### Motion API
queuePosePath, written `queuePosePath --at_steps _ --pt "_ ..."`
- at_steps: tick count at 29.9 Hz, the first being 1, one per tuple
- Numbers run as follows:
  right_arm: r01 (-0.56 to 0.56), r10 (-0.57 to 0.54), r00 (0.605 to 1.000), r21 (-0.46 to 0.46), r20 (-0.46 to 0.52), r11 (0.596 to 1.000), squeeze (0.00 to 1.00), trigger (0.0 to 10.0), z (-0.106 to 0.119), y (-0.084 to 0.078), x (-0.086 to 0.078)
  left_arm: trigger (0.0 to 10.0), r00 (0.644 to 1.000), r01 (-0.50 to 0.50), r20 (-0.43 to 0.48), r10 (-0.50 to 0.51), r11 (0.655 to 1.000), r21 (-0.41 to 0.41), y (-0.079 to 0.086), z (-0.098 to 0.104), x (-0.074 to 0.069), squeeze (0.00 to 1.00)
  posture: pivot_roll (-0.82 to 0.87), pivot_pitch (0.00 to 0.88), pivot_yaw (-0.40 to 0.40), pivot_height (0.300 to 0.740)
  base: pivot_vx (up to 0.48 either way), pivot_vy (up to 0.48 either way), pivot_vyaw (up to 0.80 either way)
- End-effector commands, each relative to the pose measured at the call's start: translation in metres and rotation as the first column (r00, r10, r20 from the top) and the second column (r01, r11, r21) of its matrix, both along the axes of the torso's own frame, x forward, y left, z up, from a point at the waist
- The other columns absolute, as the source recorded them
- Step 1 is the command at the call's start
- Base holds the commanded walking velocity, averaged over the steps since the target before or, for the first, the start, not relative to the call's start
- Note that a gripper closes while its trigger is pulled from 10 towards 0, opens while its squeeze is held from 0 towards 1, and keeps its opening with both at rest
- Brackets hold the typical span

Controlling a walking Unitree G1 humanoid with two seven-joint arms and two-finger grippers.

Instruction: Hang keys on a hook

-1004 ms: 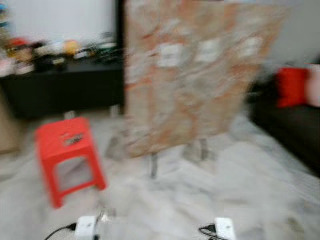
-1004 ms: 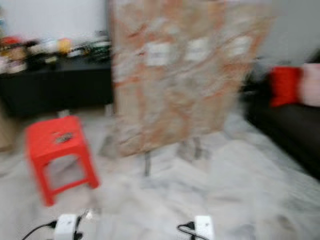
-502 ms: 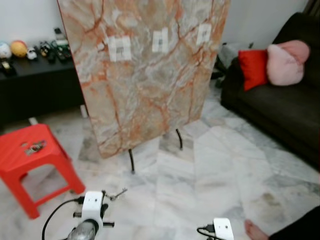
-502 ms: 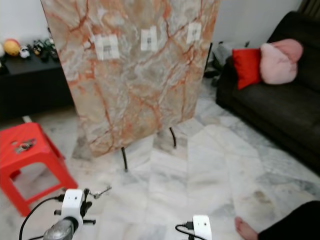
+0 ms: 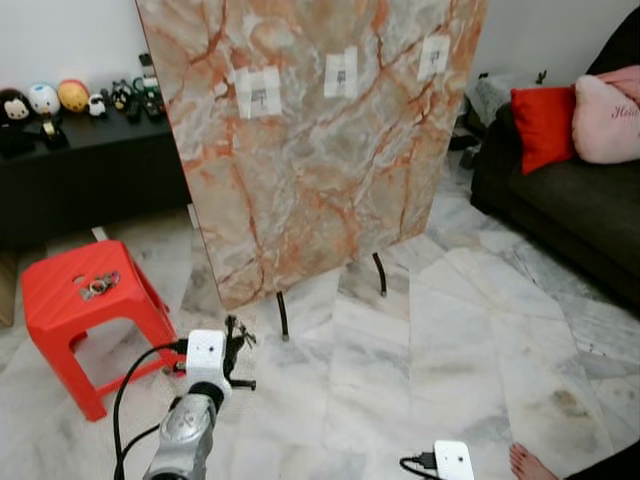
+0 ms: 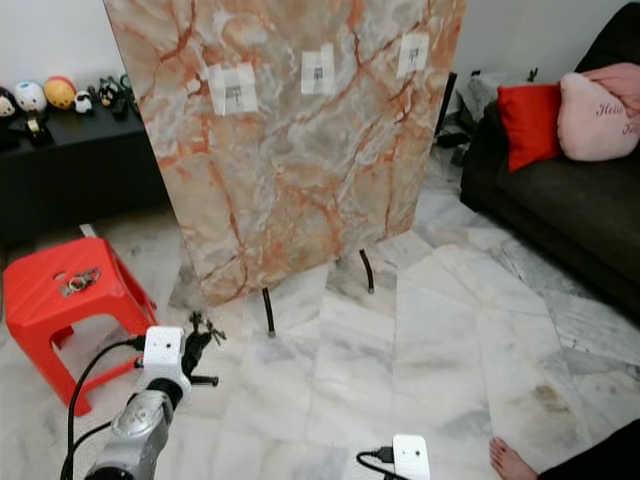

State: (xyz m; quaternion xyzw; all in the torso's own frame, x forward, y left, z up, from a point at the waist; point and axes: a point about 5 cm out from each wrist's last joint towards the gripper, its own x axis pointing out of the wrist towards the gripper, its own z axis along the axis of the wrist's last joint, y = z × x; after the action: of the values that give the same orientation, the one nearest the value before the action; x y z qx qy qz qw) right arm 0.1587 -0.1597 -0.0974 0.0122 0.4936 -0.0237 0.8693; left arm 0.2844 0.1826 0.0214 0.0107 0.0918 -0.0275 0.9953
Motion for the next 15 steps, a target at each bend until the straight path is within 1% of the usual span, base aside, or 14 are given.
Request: queuePosePath --at_steps 1,2,3,4,6,8,15 --pt "0.018 -0.018 1.000 0.000 0.010 1.000 0.00 10.0 0.001 -0.002 0.001 10.0 0.999 0.014 0.047 -0.014 1.000 0.006 -0.004 0.009 0.004 0.00 0.03 0.000 -0.068 0.740 0.000 0.000 0.00" --pt "0.018 -0.018 1.000 -0.001 0.012 1.000 0.00 10.0 0.001 -0.002 0.001 10.0 0.996 0.032 0.087 -0.034 0.999 0.026 -0.009 0.018 0.009 0.00 0.04 0.000 -0.065 0.740 0.000 0.000 0.00" --pt "0.018 -0.018 1.000 -0.001 0.012 1.000 0.00 10.0 0.001 -0.002 0.001 10.0 0.996 0.032 0.087 -0.034 0.999 0.026 -0.009 0.018 0.009 0.00 0.04 0.000 -0.065 0.740 0.000 0.000 0.00" --pt "0.018 -0.018 1.000 0.000 0.013 1.000 0.00 10.0 0.001 -0.002 0.001 10.0 0.993 0.044 0.109 -0.049 0.998 0.047 -0.012 0.025 0.013 0.00 0.04 0.000 -0.065 0.740 0.000 0.000 0.00" --pt "0.017 -0.017 1.000 0.000 0.013 1.000 0.00 10.0 0.001 -0.002 0.002 10.0 0.992 0.044 0.120 -0.050 0.998 0.050 -0.013 0.028 0.015 0.00 0.03 0.000 -0.067 0.740 0.000 0.000 0.00" --pt "0.006 -0.006 1.000 0.001 0.013 1.000 0.00 10.0 0.001 -0.001 0.002 10.0 0.990 0.037 0.132 -0.044 0.998 0.052 -0.014 0.035 0.019 0.00 0.04 0.000 -0.070 0.740 0.257 0.000 0.00" --pt "-0.020 0.020 1.000 -0.011 0.014 1.000 0.00 10.0 0.002 -0.001 0.004 10.0 0.989 0.036 0.139 -0.043 0.998 0.059 -0.017 0.039 0.021 0.00 0.03 0.000 -0.068 0.740 0.282 0.000 0.00"
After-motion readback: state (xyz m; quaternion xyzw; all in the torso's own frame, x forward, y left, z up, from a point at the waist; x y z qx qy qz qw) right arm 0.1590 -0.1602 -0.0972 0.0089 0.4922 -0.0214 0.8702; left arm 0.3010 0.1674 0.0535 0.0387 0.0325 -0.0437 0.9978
